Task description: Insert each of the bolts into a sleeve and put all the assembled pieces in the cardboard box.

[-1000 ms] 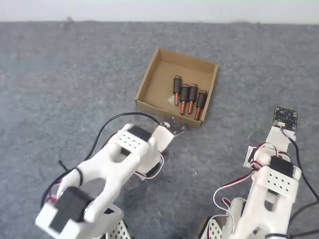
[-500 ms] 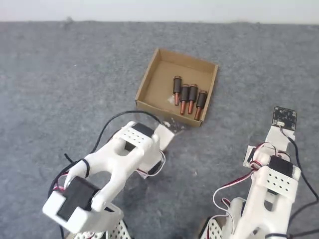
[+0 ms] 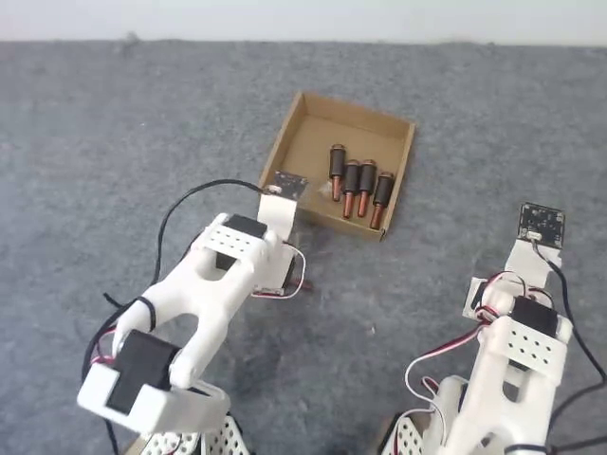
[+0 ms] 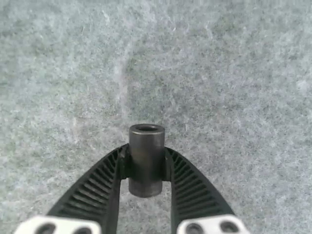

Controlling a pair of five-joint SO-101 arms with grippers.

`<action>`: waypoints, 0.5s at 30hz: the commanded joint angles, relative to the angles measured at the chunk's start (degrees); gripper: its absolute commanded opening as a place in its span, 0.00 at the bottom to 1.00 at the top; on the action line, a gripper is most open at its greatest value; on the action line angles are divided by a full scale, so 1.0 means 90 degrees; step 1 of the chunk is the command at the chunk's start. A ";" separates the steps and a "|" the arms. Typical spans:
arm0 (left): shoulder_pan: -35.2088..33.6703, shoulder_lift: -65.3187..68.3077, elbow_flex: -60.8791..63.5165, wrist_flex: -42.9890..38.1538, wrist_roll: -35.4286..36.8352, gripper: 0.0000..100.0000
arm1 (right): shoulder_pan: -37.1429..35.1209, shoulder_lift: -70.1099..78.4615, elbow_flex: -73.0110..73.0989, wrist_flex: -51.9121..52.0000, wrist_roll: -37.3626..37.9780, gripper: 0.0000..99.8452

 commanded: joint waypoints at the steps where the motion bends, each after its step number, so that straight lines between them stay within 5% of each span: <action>1: -0.0039 -0.0039 -0.0024 -0.0313 0.0449 0.01 | -0.0063 -0.0200 -0.0029 -0.0103 0.0098 0.01; 15: -0.0049 -0.0039 0.0063 -0.1817 0.2129 0.01 | -0.0063 -0.0200 -0.0029 -0.0103 0.0098 0.01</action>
